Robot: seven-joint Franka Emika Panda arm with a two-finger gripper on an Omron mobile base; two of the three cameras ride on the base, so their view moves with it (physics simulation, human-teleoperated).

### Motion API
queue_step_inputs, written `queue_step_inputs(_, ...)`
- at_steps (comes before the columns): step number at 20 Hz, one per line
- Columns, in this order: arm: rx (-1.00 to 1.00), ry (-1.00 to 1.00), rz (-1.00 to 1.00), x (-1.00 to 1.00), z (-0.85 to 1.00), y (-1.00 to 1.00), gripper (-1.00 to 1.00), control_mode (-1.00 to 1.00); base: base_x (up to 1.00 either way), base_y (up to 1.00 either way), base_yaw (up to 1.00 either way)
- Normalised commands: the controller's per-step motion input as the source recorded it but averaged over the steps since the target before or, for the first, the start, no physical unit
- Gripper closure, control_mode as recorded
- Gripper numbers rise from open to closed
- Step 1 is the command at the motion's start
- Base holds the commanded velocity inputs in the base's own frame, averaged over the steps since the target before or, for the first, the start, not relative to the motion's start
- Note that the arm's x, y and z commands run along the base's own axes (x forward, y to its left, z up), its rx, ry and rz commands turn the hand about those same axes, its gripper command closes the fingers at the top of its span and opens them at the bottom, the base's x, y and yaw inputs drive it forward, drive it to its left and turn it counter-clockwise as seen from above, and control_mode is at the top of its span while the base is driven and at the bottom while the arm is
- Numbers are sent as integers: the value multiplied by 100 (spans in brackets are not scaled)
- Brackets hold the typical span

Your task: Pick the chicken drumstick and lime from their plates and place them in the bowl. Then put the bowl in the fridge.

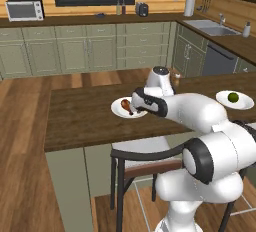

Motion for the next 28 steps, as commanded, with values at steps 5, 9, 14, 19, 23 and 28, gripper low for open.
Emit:
queue_step_inputs(5,0,0,0,65,-25,15,-100,-100,0,0,0)
queue_step_inputs(9,0,0,0,49,-43,17,-100,-100,0,0,0)
queue_step_inputs(14,0,0,0,49,-54,16,-100,-100,0,0,0)
queue_step_inputs(19,0,0,0,50,-31,4,-100,-100,0,0,0)
queue_step_inputs(23,0,1,0,38,-17,0,-100,-100,0,0,0)
queue_step_inputs(28,0,0,0,33,-27,0,-100,-100,0,0,0)
